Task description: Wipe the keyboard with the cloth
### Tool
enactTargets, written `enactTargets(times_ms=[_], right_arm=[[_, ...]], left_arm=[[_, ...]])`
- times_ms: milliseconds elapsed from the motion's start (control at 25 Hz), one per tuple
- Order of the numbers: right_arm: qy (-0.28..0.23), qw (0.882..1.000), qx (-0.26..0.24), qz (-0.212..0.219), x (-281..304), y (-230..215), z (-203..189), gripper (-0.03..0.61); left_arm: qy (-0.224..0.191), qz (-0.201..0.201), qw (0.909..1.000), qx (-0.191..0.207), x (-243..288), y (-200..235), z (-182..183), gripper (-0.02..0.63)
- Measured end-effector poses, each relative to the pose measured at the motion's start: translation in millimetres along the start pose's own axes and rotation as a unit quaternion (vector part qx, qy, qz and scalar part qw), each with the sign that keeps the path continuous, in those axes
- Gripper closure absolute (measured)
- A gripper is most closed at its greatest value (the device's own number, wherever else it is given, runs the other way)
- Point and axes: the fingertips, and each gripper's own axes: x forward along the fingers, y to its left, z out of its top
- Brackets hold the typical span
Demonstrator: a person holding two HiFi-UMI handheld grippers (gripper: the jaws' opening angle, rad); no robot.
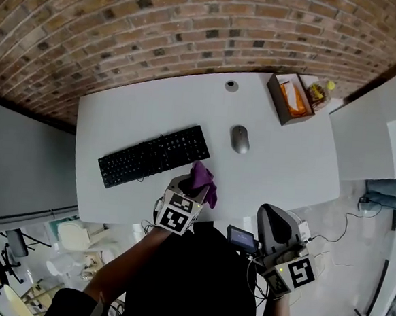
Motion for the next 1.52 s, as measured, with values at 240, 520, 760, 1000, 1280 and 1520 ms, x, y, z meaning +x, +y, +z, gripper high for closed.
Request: enactTargets(times_ms=[240, 520, 760, 1000, 1280, 1520], right_arm=[[0.009, 1.0, -0.006, 0.025, 15, 18, -4, 0.56], [0.013, 0.999, -0.01, 0.043, 32, 48, -7, 0.56], [0.016, 0.999, -0.016, 0.047, 55, 75, -7, 0.56], [0.015, 0.999, -0.023, 0.035, 69, 99, -7, 0.56], [0.02, 0.999, -0.027, 0.008, 78, 119, -10, 0.56], [0.03, 0.999, -0.03, -0.023, 77, 132, -14, 0.56]], left_arm=[[-0.012, 0.022, 0.9992, -0.03, -24, 19, -12, 0.451], [-0.026, 0.038, 0.9977, -0.049, -56, 41, -23, 0.451], [-0.031, 0.051, 0.9964, -0.06, -78, 75, -32, 0.449], [-0.032, 0.062, 0.9956, -0.063, -93, 114, -44, 0.451], [-0.027, 0.065, 0.9954, -0.066, -96, 155, -57, 0.451], [-0.023, 0.07, 0.9948, -0.071, -85, 195, -65, 0.451]])
